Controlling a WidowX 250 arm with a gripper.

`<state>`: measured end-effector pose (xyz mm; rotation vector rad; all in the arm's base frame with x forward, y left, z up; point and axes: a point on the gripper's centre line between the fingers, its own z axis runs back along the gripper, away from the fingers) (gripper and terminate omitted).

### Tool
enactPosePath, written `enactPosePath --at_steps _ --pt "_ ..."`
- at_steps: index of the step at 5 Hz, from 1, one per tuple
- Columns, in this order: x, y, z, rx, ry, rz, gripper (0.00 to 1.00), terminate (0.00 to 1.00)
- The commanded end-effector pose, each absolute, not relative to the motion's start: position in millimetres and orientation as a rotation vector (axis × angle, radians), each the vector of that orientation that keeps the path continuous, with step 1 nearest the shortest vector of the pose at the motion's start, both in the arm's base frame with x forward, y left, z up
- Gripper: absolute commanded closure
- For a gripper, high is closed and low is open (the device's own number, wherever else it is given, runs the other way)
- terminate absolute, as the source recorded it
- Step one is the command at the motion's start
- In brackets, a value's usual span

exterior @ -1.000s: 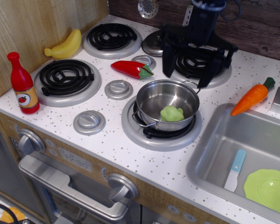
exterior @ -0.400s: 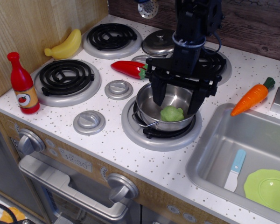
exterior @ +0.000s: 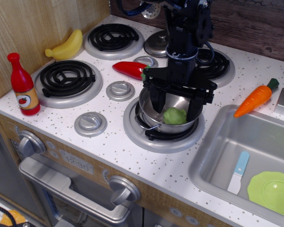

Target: Take broccoli out of pan

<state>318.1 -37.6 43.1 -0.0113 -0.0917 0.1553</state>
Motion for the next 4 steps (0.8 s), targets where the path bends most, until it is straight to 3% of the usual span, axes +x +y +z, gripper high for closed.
enactPosePath --at_steps 1,3,4 --pt "326.2 -28.5 42.4 -0.039 -0.134 0.127 0.0 0.0" --pt "326.9 -26.5 32.9 -0.075 -0.155 0.119 0.0 0.0" --pt "327.9 -23.8 30.2 -0.089 -0.163 0.11 1.0 0.0"
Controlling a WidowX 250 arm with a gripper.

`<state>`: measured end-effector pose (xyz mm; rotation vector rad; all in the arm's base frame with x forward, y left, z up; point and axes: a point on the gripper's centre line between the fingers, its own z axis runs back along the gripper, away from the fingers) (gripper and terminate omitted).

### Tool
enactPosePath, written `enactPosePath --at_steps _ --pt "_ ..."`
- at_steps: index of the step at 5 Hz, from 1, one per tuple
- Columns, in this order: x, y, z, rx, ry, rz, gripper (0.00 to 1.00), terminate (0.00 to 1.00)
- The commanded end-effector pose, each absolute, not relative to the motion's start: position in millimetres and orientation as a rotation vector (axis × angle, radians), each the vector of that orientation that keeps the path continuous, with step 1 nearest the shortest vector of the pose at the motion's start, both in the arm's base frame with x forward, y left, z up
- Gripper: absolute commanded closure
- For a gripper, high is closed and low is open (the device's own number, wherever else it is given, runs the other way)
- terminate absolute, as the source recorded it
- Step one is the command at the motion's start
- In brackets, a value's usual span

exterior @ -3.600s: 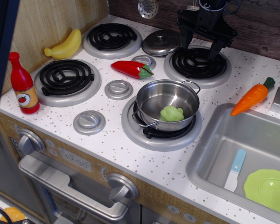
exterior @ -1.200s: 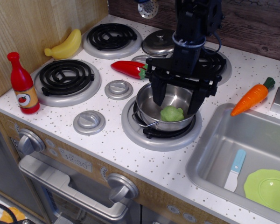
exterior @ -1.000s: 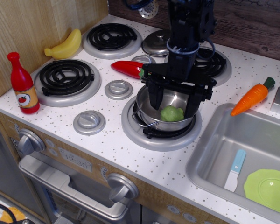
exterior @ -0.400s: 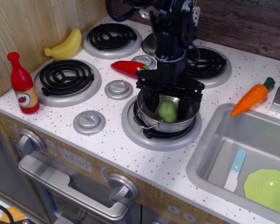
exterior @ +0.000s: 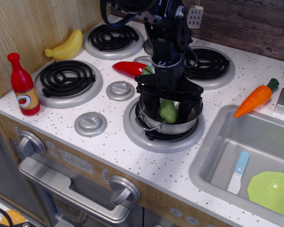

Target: Take broccoli out of pan

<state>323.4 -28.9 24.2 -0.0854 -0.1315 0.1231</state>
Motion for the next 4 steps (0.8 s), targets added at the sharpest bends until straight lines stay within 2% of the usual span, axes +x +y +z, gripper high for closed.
enactPosePath --at_steps 1,2,3,4 --pt "329.1 -24.4 37.0 -0.069 -0.163 0.115 1.0 0.0" --pt "326.3 -19.5 64.2 -0.01 -0.147 0.111 1.0 0.0" --pt "320.1 -3.3 113.3 0.082 -0.085 0.103 1.0 0.0" --pt "312.8 23.9 140.0 0.148 -0.041 0.066 1.0 0.0"
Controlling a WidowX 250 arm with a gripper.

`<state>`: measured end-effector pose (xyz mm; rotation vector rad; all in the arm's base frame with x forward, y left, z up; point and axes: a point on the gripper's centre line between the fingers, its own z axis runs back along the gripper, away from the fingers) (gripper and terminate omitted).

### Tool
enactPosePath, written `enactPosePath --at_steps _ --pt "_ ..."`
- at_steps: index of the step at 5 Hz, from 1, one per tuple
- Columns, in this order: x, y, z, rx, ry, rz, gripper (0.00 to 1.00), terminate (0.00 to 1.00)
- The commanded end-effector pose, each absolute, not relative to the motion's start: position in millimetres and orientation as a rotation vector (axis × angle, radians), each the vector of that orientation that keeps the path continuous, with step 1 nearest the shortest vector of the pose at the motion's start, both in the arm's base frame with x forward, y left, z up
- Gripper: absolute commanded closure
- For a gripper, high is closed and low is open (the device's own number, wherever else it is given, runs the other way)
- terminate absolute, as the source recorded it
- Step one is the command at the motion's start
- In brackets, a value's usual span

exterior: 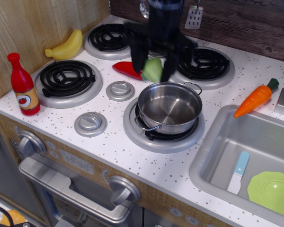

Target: Take broccoli out of pan

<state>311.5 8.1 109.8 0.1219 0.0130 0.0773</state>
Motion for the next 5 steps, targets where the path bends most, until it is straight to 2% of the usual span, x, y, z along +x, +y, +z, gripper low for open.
enactPosePath --at_steps 1,2,3,4,5 --pt "309.7 62.3 123.9 0.17 -0.059 0.003 1.0 0.0" --pt "317.5 82.6 91.4 0.125 -0.083 -0.043 1.0 0.0" --pt "325.9 80.0 87.8 0.106 -0.059 -0.095 0.0 0.0" --pt "327.8 74.3 99.2 0.101 -0.05 -0.116 0.0 0.0" --pt "327.8 74.3 99.2 0.101 -0.05 -0.116 0.0 0.0"
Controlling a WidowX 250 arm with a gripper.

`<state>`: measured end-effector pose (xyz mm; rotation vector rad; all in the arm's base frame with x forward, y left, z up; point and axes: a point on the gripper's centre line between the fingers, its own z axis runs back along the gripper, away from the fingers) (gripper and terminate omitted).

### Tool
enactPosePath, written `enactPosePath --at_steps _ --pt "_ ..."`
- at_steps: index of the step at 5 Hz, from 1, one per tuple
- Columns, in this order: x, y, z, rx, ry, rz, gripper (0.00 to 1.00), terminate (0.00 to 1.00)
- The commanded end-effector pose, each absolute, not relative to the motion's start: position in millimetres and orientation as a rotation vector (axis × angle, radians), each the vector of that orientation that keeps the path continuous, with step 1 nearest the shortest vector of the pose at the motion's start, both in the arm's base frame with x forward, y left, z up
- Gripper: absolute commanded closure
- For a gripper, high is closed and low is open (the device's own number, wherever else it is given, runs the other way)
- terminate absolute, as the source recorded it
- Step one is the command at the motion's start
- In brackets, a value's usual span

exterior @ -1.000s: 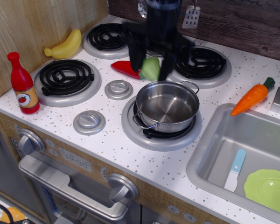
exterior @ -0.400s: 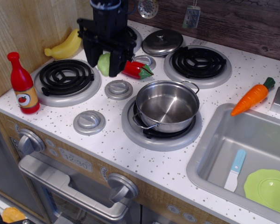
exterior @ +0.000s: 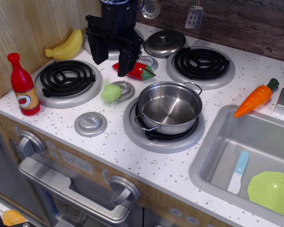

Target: Take broccoli out of pan

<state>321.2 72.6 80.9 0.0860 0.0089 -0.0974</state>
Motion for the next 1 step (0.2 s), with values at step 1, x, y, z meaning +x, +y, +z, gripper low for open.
enactPosePath --at_steps 1 --pt "327.8 74.3 99.2 0.101 -0.05 -0.116 0.0 1.0"
